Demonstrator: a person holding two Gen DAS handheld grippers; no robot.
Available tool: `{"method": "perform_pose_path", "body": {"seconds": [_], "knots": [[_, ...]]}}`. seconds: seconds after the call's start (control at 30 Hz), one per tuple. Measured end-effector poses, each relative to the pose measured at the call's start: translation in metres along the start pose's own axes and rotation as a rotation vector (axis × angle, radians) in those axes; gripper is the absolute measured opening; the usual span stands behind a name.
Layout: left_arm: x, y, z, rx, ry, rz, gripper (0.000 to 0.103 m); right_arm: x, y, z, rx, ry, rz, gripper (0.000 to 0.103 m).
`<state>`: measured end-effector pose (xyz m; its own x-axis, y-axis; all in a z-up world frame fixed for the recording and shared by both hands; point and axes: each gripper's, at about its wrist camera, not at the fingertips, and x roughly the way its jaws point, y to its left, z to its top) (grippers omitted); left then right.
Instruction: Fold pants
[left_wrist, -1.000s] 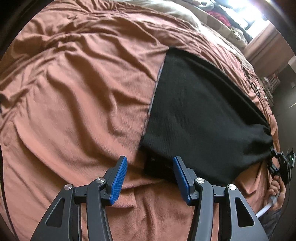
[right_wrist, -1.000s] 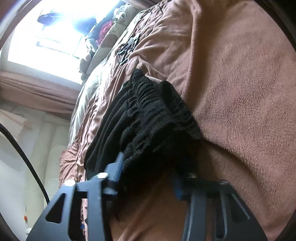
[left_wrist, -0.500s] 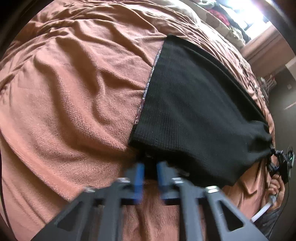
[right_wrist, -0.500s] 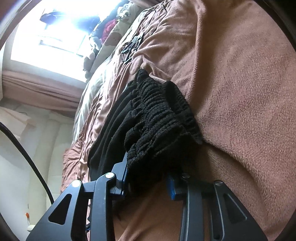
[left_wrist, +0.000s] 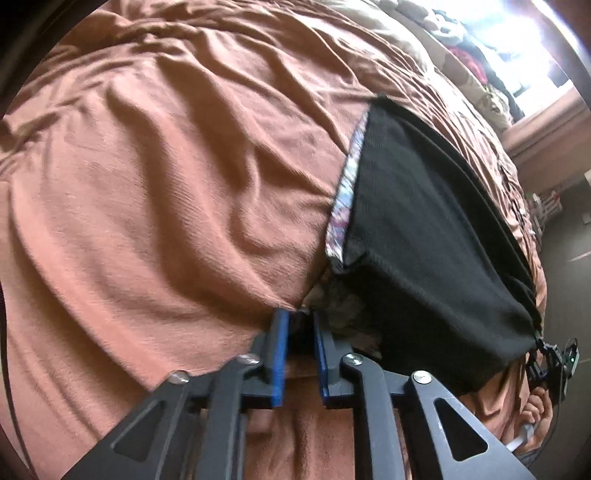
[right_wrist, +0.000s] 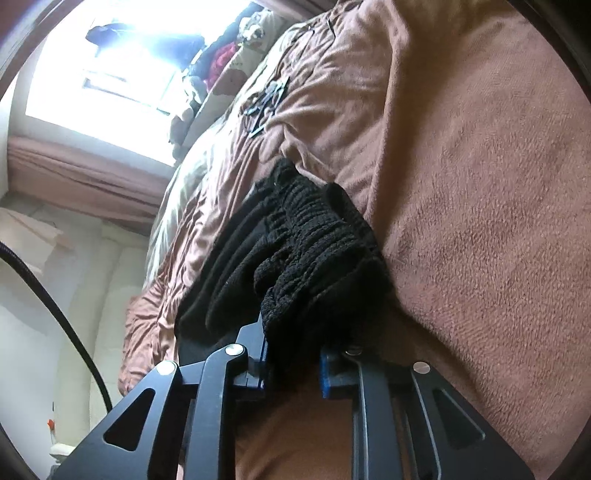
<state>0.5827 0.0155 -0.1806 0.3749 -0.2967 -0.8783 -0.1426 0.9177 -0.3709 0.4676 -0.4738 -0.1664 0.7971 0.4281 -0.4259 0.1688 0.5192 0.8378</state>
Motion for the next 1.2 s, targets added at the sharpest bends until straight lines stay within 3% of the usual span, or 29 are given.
{"method": "perform_pose_path", "body": {"seconds": [0.13, 0.27, 0.33, 0.43, 0.5, 0.6, 0.63, 0.67, 1.0, 1.1, 1.17, 1.2], "knots": [[-0.025, 0.007, 0.004, -0.023, -0.056, -0.022, 0.043, -0.003, 0.0, 0.002, 0.004, 0.002, 0.009, 0.024], [-0.039, 0.004, 0.011, -0.026, -0.113, -0.063, 0.065, -0.004, -0.003, 0.001, 0.017, -0.004, 0.006, 0.038], [-0.035, -0.001, 0.015, -0.028, -0.11, -0.096, 0.067, -0.005, -0.004, 0.001, 0.015, -0.004, -0.001, 0.04], [-0.02, -0.011, 0.02, -0.009, -0.092, -0.084, 0.067, -0.005, -0.005, 0.002, 0.017, -0.002, 0.002, 0.04], [-0.016, -0.014, 0.02, -0.003, -0.084, -0.083, 0.064, -0.004, -0.005, 0.003, 0.017, -0.002, 0.0, 0.04], [-0.008, -0.016, 0.021, -0.005, -0.063, -0.091, 0.033, -0.003, -0.005, 0.003, 0.016, -0.002, -0.004, 0.04], [-0.005, -0.016, 0.02, -0.001, -0.046, -0.085, 0.015, -0.002, -0.005, 0.003, 0.014, -0.001, -0.006, 0.04], [-0.003, -0.016, 0.019, 0.002, -0.037, -0.075, 0.004, -0.001, -0.005, 0.003, 0.013, 0.001, -0.008, 0.04], [-0.007, 0.003, 0.004, -0.047, 0.014, -0.09, 0.005, 0.0, -0.007, 0.004, 0.026, 0.009, -0.013, 0.04], [-0.005, 0.005, 0.004, -0.073, 0.021, -0.121, 0.021, 0.0, -0.007, 0.004, 0.027, 0.009, -0.012, 0.04], [-0.006, 0.007, 0.003, -0.094, 0.022, -0.136, 0.047, 0.0, -0.007, 0.004, 0.026, 0.009, -0.012, 0.04], [-0.007, 0.008, 0.002, -0.103, 0.021, -0.144, 0.05, 0.0, -0.007, 0.004, 0.027, 0.009, -0.012, 0.04]]}}
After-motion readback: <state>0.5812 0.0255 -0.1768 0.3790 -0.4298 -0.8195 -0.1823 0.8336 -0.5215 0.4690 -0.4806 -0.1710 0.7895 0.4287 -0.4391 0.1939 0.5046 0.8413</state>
